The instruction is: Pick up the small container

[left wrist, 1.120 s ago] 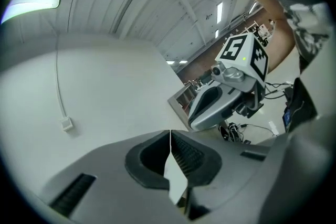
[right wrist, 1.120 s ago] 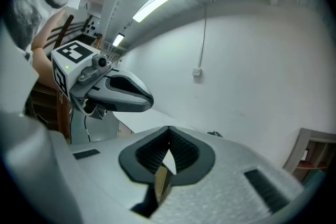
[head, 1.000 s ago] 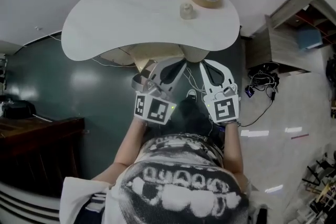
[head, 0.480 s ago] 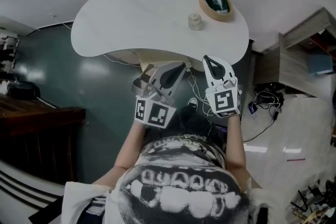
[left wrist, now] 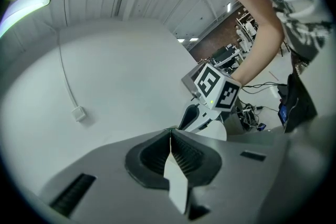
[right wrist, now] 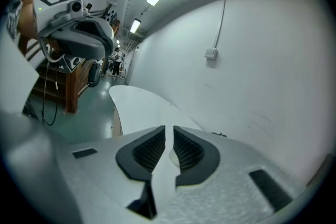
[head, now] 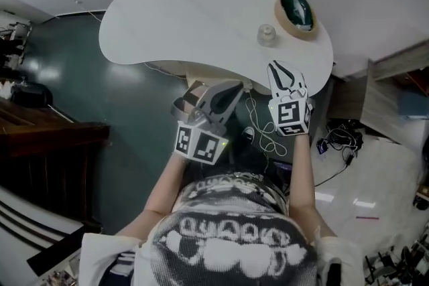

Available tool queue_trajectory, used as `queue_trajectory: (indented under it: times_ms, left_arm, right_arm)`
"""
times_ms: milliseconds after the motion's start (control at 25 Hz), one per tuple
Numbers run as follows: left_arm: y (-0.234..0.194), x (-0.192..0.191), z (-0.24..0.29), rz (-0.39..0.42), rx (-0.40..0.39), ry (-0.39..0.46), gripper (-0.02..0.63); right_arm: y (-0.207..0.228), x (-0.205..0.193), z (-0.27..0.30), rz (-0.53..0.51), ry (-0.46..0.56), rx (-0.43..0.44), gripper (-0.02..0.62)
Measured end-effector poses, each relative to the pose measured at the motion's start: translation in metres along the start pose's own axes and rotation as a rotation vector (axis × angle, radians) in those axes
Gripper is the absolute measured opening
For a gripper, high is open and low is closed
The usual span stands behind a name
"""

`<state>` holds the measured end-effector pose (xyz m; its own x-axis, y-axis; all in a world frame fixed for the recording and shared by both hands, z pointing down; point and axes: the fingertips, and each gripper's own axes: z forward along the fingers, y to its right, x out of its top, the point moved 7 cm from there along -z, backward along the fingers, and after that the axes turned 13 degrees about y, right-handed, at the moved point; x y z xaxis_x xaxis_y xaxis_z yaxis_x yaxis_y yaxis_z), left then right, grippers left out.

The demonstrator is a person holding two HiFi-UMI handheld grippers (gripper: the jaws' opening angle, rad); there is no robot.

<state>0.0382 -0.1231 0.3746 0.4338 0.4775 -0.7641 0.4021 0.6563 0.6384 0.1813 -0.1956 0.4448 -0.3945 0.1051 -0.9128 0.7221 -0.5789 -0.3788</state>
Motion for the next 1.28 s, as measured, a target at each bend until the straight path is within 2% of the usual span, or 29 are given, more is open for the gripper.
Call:
queue_trajectory:
  times_ms: [280,760,1040,1280]
  left_arm:
    - [-0.020,-0.029,0.021,-0.008,-0.066,0.028,0.005]
    - [-0.053,-0.073,0.053,0.025,-0.160,0.042,0.005]
    - [-0.067,-0.088,0.066,0.025,-0.167,0.041,0.005]
    - [-0.074,-0.097,0.067,0.019,-0.159,0.036,0.005]
  right_arm:
    - [0.015,-0.035,0.043,0.010,-0.123,-0.010,0.114]
    - [0.035,-0.101,0.111,0.069,-0.307,0.009,0.278]
    - [0.041,-0.124,0.147,0.032,-0.371,0.078,0.344]
    - [0.042,-0.142,0.167,0.088,-0.407,0.086,0.373]
